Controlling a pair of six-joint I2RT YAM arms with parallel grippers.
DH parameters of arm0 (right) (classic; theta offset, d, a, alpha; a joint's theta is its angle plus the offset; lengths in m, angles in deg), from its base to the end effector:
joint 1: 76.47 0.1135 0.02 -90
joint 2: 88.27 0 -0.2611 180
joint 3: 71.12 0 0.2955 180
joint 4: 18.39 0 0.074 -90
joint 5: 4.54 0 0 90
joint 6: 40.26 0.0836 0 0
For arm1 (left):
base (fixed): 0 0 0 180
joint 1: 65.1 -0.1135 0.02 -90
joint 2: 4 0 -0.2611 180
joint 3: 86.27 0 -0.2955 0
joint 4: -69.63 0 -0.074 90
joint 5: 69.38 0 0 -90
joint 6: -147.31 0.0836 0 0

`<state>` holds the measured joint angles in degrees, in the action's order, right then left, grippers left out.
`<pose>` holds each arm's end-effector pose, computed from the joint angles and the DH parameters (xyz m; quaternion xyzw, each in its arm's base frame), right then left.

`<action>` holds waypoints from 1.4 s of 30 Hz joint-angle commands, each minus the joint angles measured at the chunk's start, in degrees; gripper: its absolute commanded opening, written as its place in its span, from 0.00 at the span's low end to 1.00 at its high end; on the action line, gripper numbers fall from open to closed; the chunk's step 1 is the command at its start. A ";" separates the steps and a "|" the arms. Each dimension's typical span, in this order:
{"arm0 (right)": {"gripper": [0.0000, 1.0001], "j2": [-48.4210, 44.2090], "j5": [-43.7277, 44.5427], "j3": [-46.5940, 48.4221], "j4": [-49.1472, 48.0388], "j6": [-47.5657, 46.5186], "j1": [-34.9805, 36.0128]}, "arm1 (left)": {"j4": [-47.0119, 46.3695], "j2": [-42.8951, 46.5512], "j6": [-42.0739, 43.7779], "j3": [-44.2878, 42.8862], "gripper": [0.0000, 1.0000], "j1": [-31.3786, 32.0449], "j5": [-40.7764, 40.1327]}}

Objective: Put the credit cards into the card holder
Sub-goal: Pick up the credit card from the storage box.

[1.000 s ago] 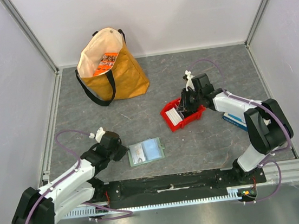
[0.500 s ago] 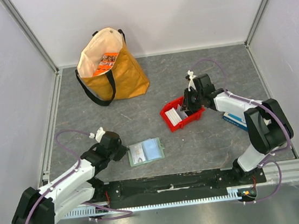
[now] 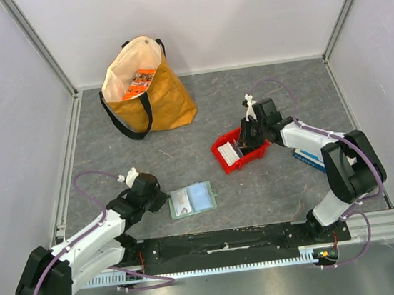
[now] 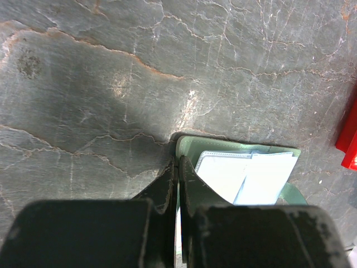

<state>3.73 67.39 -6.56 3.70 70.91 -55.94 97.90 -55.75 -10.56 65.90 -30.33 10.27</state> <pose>0.3571 0.1614 0.1215 -0.0491 0.9269 0.2593 0.2668 0.1928 -0.1156 0.0753 -0.2964 0.8948 -0.1986 0.2683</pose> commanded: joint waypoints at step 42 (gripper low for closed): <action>0.05 0.19 8.49 0.95 1.85 2.30 0.56 | -0.38 1.12 0.38 0.30 0.02 -0.04 -1.16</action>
<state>3.54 80.42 -4.79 6.83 72.53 -55.19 97.77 -55.27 -10.56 65.90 -30.36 10.29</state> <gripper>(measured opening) 0.048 0.024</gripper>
